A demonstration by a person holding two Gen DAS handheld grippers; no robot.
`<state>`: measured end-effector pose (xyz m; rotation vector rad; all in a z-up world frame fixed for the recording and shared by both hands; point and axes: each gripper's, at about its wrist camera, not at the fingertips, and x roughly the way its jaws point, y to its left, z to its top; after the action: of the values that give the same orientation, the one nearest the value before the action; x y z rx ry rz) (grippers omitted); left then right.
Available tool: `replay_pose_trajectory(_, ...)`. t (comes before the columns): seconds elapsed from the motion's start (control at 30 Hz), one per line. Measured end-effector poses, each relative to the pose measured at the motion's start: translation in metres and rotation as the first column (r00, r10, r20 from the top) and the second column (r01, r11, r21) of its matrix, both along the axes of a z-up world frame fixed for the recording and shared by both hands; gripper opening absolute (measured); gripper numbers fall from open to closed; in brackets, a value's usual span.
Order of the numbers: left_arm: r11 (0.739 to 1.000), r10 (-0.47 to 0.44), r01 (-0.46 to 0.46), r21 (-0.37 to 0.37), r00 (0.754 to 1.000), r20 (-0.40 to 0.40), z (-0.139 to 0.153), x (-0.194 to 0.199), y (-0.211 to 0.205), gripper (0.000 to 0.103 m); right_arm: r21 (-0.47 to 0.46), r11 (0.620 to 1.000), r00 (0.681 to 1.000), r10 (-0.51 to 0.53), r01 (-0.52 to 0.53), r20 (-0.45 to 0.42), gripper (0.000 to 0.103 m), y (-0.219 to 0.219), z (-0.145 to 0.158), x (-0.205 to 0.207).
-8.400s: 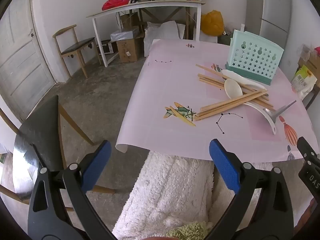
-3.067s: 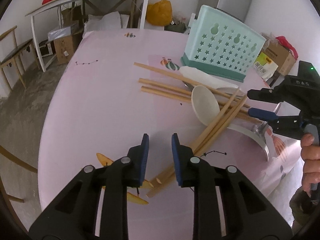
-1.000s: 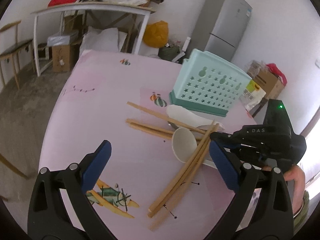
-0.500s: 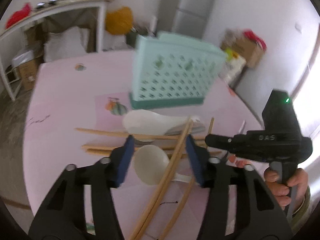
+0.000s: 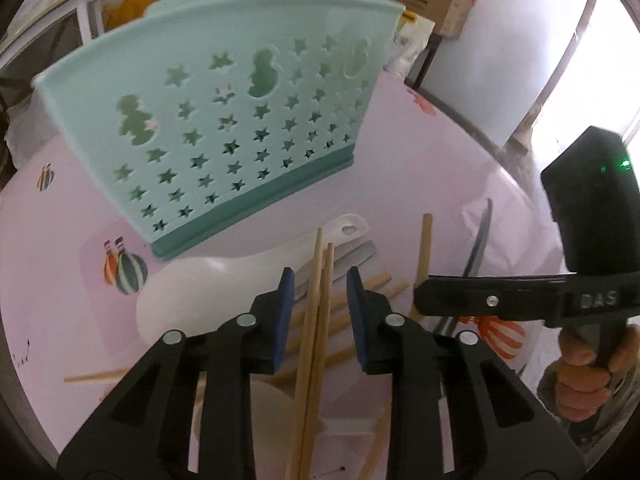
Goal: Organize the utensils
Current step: 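Close the right tool on one wooden chopstick, then lift the chopstick with the right tool while the left tool grasps another chopstick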
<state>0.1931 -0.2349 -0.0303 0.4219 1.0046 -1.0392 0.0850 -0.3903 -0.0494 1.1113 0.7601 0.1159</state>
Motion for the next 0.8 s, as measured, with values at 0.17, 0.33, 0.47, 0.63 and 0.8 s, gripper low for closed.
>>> replay_pose_trajectory(0.17,0.999,-0.005,0.005,0.049,1.0,0.002,-0.007,0.001,-0.009,0.018,0.014,1.0,1.0,0.0,0.0,0.005,0.009,-0.004,-0.004,-0.001)
replay_pose_trajectory(0.33,0.997,-0.004,0.005,0.074,1.0,-0.009,-0.013,0.003,-0.011,0.016,0.027,1.0,1.0,0.003,-0.004,0.008,0.009,-0.005,-0.005,-0.003)
replay_pose_trajectory(0.47,0.997,0.002,0.001,0.079,1.0,-0.028,-0.019,0.006,-0.02,0.015,0.034,0.999,1.0,0.001,-0.002,0.008,0.009,-0.005,-0.006,-0.003)
replay_pose_trajectory(0.63,0.998,0.017,-0.014,0.061,0.999,-0.049,-0.017,0.013,-0.022,0.007,0.037,0.999,1.0,-0.004,0.004,0.006,0.009,-0.005,-0.006,-0.003)
replay_pose_trajectory(0.8,1.0,0.019,-0.019,0.017,0.998,-0.055,-0.004,0.019,-0.012,0.005,0.034,0.999,1.0,-0.011,0.011,0.003,0.009,-0.006,-0.005,-0.005)
